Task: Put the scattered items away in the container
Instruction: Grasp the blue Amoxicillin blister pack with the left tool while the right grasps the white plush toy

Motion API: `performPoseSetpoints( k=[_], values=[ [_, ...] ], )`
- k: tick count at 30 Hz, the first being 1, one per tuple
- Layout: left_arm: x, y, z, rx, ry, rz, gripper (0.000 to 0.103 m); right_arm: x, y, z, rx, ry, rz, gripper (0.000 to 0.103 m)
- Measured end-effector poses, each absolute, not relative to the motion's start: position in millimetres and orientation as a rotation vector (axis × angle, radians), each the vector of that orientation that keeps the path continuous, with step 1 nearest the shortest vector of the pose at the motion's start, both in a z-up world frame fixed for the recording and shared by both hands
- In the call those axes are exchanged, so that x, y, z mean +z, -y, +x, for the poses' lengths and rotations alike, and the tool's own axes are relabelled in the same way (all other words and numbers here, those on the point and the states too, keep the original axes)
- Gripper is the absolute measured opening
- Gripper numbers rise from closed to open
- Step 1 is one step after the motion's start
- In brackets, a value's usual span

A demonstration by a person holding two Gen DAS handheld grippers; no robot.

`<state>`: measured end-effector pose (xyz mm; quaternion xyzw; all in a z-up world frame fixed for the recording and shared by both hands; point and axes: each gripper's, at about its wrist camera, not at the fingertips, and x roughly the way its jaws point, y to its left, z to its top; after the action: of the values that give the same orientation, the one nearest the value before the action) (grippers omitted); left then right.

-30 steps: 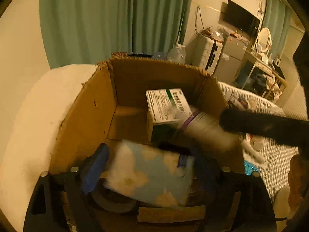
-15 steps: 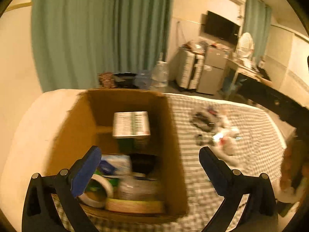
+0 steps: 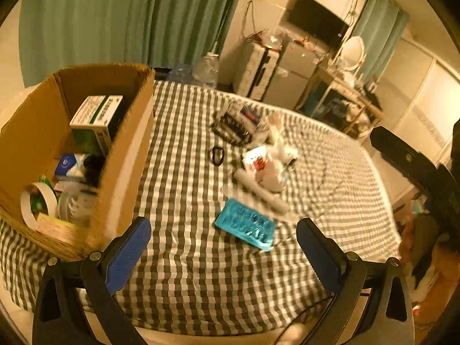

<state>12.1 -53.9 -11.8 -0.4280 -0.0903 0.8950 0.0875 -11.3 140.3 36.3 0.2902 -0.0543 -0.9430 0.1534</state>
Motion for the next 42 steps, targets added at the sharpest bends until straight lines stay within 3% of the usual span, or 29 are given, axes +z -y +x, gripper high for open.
performPoseSetpoints(
  k=[14,25,37,40,42],
  values=[
    [-78,-14,-12,2.589,-0.021,-1.389,0.103,-52,-200,-67,-2.694,0.318,1.111,0.103],
    [-118,-49,-53,2.429,-0.246,-1.383,0.103,-79,-249,-90,-2.645,0.65,1.217,0.103],
    [-154,-39,-73,2.392,-0.226,-1.38,0.103,-109,-190,-139,-2.538,0.421,1.316,0.102],
    [-155,-38,-73,2.381,-0.234,-1.375,0.101,-123,-174,-155,-2.522,0.364,1.372,0.097],
    [-155,-36,-74,2.374,-0.213,-1.37,0.101,-132,-167,-162,-2.487,0.348,1.409,0.085]
  ],
)
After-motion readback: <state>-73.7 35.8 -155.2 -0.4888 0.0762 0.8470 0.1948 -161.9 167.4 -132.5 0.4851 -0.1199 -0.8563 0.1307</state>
